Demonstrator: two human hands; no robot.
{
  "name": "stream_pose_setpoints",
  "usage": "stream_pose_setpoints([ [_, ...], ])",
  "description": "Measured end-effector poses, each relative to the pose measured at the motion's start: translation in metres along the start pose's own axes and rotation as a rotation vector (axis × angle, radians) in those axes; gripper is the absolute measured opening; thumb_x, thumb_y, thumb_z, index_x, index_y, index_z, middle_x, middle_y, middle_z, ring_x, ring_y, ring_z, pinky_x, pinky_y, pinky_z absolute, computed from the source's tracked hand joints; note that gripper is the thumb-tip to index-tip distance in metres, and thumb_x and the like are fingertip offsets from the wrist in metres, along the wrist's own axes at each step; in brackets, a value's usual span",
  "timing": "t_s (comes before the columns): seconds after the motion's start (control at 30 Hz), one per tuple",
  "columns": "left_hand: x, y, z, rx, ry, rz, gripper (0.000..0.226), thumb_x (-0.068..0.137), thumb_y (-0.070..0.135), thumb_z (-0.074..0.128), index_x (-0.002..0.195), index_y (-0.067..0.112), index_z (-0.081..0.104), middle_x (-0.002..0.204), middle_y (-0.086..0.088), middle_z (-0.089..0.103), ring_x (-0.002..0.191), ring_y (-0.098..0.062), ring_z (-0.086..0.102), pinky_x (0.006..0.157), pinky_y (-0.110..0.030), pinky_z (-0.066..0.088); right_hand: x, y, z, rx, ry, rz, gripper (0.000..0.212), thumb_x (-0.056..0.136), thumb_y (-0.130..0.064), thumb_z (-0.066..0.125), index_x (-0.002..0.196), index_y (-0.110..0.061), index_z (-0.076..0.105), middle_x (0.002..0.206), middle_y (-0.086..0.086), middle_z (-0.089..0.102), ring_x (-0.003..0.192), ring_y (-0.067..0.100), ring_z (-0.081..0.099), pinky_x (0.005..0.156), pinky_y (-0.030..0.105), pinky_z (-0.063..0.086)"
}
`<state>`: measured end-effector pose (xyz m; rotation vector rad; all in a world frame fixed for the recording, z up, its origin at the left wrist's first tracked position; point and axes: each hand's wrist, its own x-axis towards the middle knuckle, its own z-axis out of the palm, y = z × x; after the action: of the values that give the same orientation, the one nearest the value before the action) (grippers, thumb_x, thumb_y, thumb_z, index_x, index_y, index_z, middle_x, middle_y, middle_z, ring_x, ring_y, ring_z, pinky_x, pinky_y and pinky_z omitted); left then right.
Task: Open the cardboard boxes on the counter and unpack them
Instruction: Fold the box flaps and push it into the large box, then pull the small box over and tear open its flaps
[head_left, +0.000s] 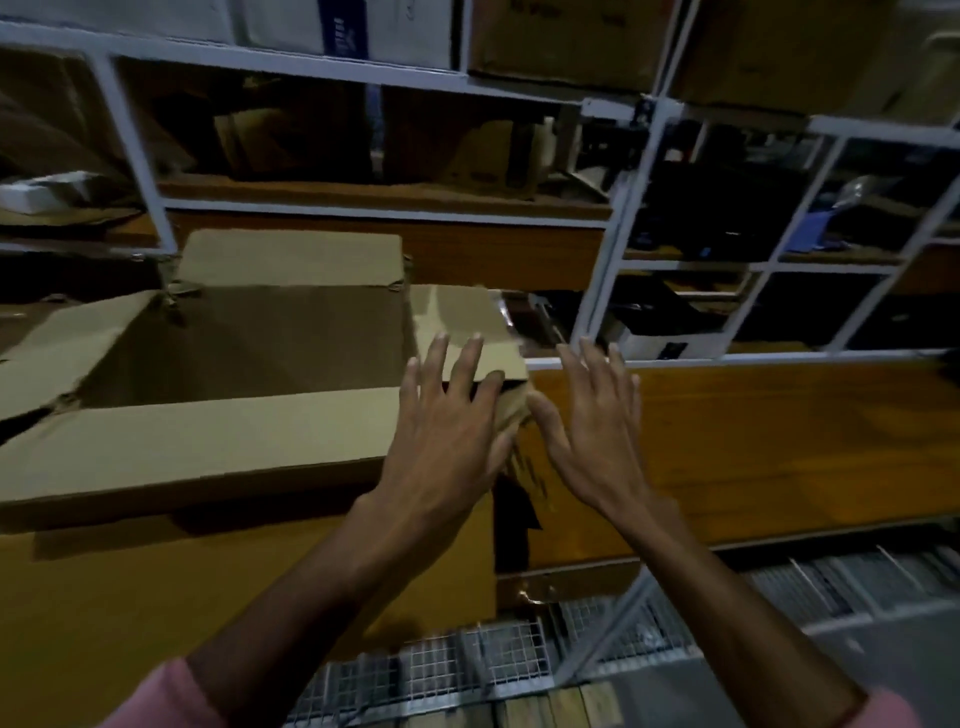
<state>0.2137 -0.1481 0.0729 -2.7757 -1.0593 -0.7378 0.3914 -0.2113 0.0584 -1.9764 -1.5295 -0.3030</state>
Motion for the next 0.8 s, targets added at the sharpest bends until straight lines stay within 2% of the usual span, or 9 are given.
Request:
stream_pose_setpoints([
  [0.17,0.039,0.118,0.043,-0.042,0.032,0.159,0.064,0.097,0.052,0.050,0.149,0.016,0.041,0.168,-0.012,0.011,0.155,-0.037,-0.005,0.122,-0.059,0.008,-0.042,0.115,-0.053,-0.061,0.070,0.185,0.080,0.097,-0.074,0.019,0.158,-0.022,0.025,0.170,0.005,0.013,0.157,0.026,-0.003,0.124,0.059,0.005],
  [0.33,0.067,0.243,0.096,-0.135,-0.003,0.298,0.068,0.097,0.049,0.053,0.154,0.019,0.032,0.170,-0.011,0.000,0.155,-0.035,-0.015,0.122,-0.059,0.006,-0.096,0.225,-0.107,-0.172,0.122,0.352,0.079,0.097,-0.073,0.022,0.157,-0.021,0.029,0.169,0.004,0.016,0.157,0.027,0.000,0.123,0.060,0.007],
  [0.47,0.087,0.324,0.135,-0.160,-0.069,0.393,0.071,0.094,0.049,0.057,0.154,0.020,0.032,0.170,-0.010,-0.004,0.154,-0.035,-0.015,0.122,-0.060,0.006,-0.138,0.303,-0.151,-0.229,0.134,0.458,0.078,0.097,-0.072,0.025,0.157,-0.022,0.030,0.169,0.003,0.017,0.157,0.028,0.001,0.122,0.061,0.007],
  [0.63,0.106,0.397,0.169,-0.187,-0.142,0.474,0.069,0.097,0.049,0.052,0.156,0.021,0.028,0.169,-0.009,-0.012,0.153,-0.035,-0.019,0.122,-0.061,0.002,-0.173,0.377,-0.196,-0.273,0.126,0.613,0.084,0.094,-0.078,0.018,0.157,-0.024,0.029,0.169,0.002,0.016,0.156,0.026,0.002,0.122,0.060,0.006],
  [0.8,0.136,0.442,0.201,-0.224,-0.162,0.521,0.067,0.098,0.052,0.049,0.154,0.022,0.028,0.169,-0.009,-0.009,0.154,-0.035,-0.018,0.122,-0.061,0.000,-0.188,0.425,-0.205,-0.235,0.142,0.716,0.084,0.094,-0.077,0.018,0.158,-0.023,0.028,0.169,0.002,0.013,0.156,0.024,0.000,0.123,0.055,0.002],
])
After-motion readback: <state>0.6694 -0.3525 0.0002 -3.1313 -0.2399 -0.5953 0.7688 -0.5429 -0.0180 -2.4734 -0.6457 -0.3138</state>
